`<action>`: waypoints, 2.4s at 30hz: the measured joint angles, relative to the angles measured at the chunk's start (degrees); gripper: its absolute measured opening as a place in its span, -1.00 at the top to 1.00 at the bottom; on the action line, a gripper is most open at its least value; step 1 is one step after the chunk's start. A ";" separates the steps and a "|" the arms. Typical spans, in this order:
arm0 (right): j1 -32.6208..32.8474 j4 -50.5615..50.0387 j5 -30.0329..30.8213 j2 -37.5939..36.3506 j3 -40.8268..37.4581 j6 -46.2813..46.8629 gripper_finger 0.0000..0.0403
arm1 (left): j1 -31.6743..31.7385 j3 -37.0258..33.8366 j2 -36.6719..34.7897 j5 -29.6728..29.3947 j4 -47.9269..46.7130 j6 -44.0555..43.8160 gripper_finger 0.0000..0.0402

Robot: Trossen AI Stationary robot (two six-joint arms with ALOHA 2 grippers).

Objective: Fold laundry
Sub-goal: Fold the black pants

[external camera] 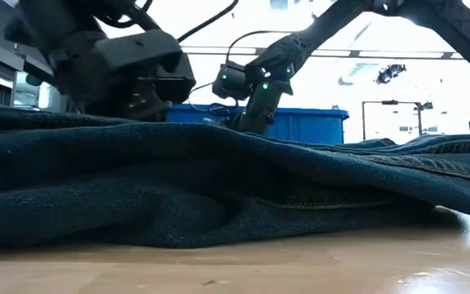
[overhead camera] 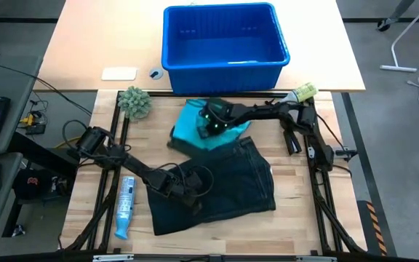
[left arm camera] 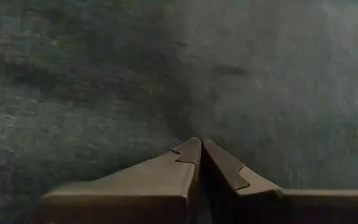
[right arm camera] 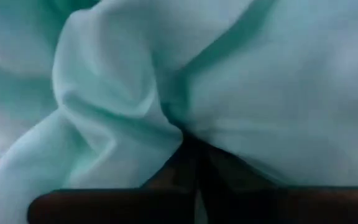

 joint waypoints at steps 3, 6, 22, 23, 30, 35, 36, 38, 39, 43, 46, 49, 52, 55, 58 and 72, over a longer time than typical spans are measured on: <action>-1.92 -0.23 0.31 0.02 0.78 -1.48 1.00 | -0.89 0.00 0.00 0.16 0.05 1.43 1.00; -2.82 0.01 -0.13 0.07 1.39 -5.62 1.00 | -1.81 0.02 0.00 0.48 0.09 2.91 1.00; -2.48 -11.76 1.73 -0.22 1.73 -35.38 1.00 | -2.47 0.09 -0.11 11.97 1.50 21.38 1.00; -2.38 -12.72 2.01 -0.24 1.72 -37.29 1.00 | -2.47 0.09 -0.11 12.52 1.86 22.50 1.00; -1.42 -12.47 5.69 -0.20 1.70 -43.49 1.00 | -2.47 0.09 -0.11 14.53 2.14 30.16 1.00; -1.55 -14.31 2.14 -0.39 4.40 -36.31 1.00 | -1.25 0.07 -0.22 14.87 3.23 27.84 1.00; -1.61 -14.47 1.66 -0.90 5.21 -36.09 1.00 | -0.93 0.07 -0.31 15.12 3.23 27.26 1.00; -1.54 -14.69 1.39 -2.47 7.32 -36.30 1.00 | -0.17 0.07 -0.78 15.42 3.23 25.88 1.00; -1.52 -15.05 1.36 -3.37 8.72 -36.39 1.00 | 0.38 0.15 -1.03 15.38 2.98 25.21 1.00; -1.66 -22.99 1.30 -4.67 15.56 -36.12 1.00 | 3.12 1.70 -3.21 11.26 0.93 25.83 1.00; -1.40 -29.56 0.27 -4.97 20.97 -36.44 1.00 | 5.62 2.25 -5.01 6.59 0.07 29.10 1.00; 0.30 -38.12 -3.54 -6.65 24.67 -36.81 1.00 | 7.84 3.30 -7.30 7.13 -4.88 28.55 1.00; 3.61 -48.27 -4.89 -8.19 25.03 -37.88 1.00 | 7.43 4.47 -11.73 6.34 -11.03 24.20 1.00; 7.94 -56.29 -5.09 -8.95 25.00 -38.12 1.00 | 2.46 4.12 -17.26 -2.23 -16.46 16.75 1.00; 12.93 -57.91 -7.59 -9.18 25.00 -35.83 1.00 | -5.12 3.14 -21.40 -14.51 -21.31 -0.18 1.00; 25.34 -35.20 -18.72 -16.85 -5.41 -17.12 1.00 | -26.57 10.57 -5.37 -21.07 -26.94 -55.55 1.00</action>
